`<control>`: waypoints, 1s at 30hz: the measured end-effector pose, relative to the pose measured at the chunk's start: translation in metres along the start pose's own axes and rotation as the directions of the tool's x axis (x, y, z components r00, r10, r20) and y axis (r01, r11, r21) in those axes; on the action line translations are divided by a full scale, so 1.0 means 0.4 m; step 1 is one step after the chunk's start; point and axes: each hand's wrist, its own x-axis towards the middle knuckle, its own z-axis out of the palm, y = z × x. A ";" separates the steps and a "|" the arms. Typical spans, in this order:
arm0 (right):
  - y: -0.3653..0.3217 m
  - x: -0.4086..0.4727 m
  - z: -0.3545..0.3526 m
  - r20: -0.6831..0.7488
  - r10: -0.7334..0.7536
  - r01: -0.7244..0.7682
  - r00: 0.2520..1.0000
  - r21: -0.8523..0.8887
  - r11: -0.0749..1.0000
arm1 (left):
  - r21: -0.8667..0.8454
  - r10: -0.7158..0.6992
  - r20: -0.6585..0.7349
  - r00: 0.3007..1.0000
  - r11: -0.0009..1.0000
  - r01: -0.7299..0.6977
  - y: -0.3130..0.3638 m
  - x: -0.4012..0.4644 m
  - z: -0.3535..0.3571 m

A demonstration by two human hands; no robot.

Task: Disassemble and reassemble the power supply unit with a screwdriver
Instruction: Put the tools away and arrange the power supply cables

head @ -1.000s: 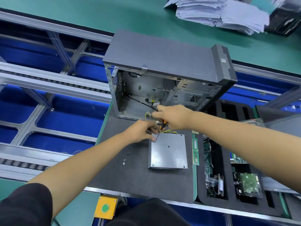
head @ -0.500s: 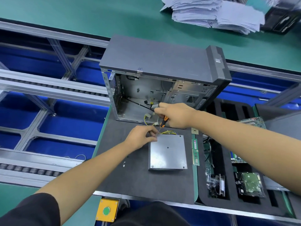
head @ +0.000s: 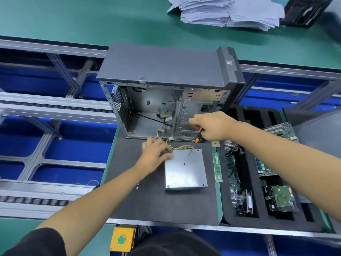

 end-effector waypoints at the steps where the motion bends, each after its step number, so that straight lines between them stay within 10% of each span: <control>1: 0.008 -0.007 0.001 0.002 0.007 -0.007 1.000 -0.005 1.000 | 0.023 0.061 0.077 0.995 0.998 -0.063 0.023 0.008 0.010; 10: 0.040 -0.048 0.008 -0.006 0.013 -0.013 1.000 0.025 1.000 | -0.024 0.114 0.345 0.931 0.993 -0.113 0.138 0.049 0.053; 30: 0.060 -0.041 0.015 -0.022 -0.098 0.099 0.995 0.085 0.991 | 0.055 -0.100 0.320 0.942 0.995 0.087 0.170 0.067 0.047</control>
